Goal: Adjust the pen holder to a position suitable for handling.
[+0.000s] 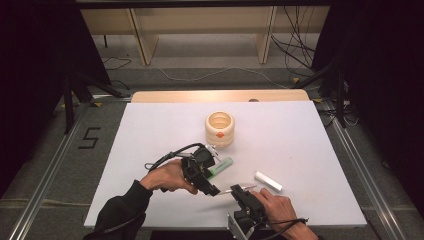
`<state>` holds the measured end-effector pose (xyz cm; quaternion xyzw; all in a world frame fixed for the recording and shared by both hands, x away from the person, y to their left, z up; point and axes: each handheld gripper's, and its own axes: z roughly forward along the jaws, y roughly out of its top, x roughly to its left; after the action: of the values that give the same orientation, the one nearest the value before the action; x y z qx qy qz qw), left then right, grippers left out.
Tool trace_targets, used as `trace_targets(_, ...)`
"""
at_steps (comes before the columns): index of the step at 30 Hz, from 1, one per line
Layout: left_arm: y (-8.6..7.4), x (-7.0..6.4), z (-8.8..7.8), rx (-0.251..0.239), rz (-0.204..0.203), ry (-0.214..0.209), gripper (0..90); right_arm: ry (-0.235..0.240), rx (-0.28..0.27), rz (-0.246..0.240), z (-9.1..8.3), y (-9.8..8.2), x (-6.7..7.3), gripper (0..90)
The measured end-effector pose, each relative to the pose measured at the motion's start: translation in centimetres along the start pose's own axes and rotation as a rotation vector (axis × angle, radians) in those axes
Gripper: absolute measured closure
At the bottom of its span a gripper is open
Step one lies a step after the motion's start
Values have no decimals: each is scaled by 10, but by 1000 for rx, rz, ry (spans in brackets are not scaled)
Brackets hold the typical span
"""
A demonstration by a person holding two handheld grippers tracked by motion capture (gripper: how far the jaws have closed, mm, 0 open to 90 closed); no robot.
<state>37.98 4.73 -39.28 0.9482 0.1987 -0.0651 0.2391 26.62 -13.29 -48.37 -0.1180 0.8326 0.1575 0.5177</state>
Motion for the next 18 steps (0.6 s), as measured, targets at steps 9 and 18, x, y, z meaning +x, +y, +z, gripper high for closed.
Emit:
trace_targets(9,-22,7,-7,-127,-22,76,248,-12,13,27,2,-7,-4,795)
trace_targets(18,-37,-1,-16,-335,-44,147,206,-21,41,123,5,-24,-13,795)
